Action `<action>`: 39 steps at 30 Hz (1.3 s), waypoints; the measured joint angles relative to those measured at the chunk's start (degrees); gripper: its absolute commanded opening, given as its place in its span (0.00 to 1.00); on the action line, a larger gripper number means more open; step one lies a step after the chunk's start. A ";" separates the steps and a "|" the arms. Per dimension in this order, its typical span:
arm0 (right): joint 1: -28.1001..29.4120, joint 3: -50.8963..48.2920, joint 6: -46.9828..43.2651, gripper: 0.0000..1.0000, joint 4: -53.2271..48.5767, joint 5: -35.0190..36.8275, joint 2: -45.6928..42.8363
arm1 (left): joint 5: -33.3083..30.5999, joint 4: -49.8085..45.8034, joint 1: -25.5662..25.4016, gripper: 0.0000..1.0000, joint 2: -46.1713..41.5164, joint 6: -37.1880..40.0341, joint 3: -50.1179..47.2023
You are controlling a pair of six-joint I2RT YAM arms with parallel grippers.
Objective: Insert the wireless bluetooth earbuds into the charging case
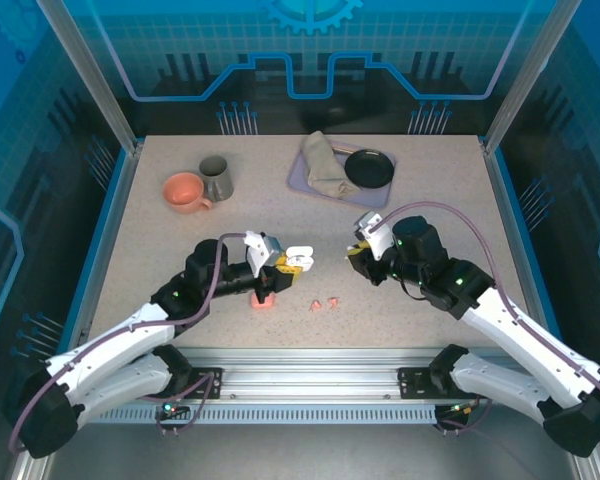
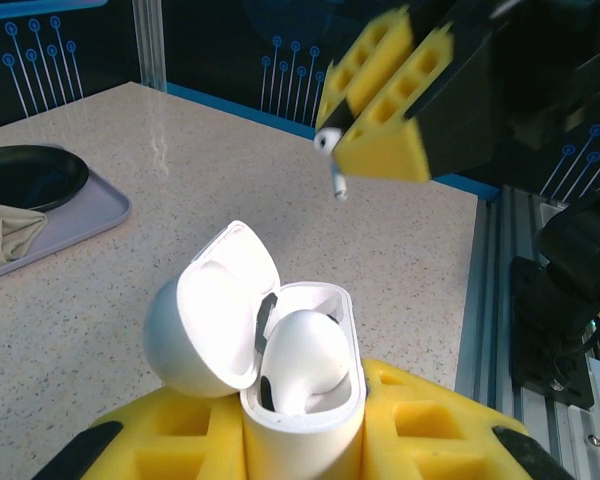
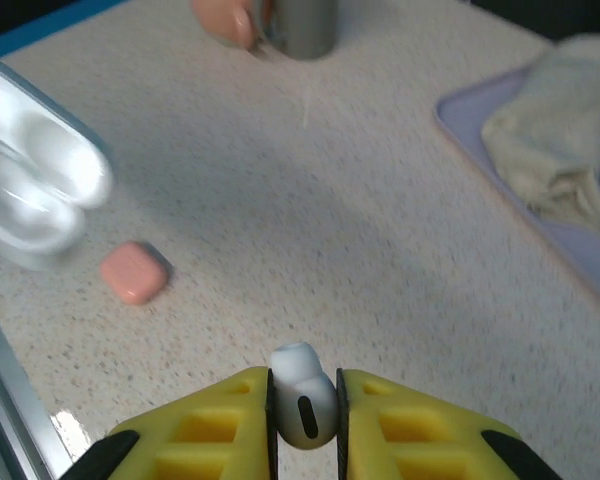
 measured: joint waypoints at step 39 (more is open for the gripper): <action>18.23 12.13 -23.45 0.21 0.17 14.03 11.41 | 0.46 0.87 0.00 0.00 -0.15 0.22 1.14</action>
